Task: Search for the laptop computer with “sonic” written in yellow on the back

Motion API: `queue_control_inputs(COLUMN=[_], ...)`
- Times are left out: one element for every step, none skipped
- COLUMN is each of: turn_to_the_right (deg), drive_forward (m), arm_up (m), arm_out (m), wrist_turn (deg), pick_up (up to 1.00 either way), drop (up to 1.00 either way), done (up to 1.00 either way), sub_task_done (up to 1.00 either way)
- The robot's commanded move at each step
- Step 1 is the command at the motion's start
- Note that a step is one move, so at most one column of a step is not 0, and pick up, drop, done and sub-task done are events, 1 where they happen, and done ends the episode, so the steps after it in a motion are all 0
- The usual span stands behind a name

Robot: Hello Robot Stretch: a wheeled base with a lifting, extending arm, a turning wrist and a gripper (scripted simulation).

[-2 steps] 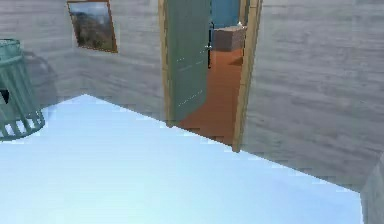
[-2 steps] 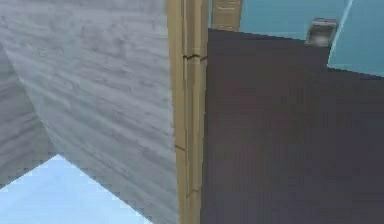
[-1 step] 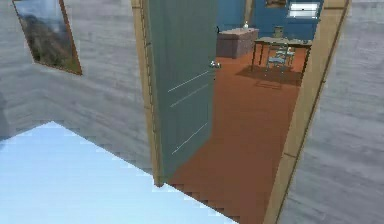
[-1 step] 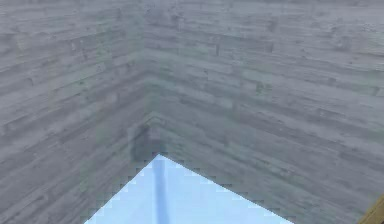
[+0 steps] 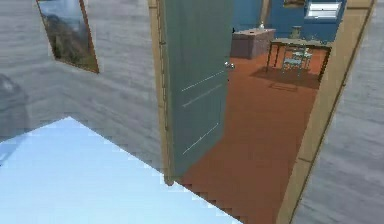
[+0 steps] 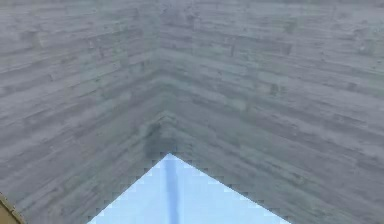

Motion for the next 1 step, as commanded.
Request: queue_control_inputs(turn_to_the_right=[0.0], drive_forward=[0.8], arm_up=[0.0], arm_out=[0.0], wrist_turn=[0.0], pick_up=[0.0], drop=[0.0], done=[0.0], sub_task_done=[0.0])
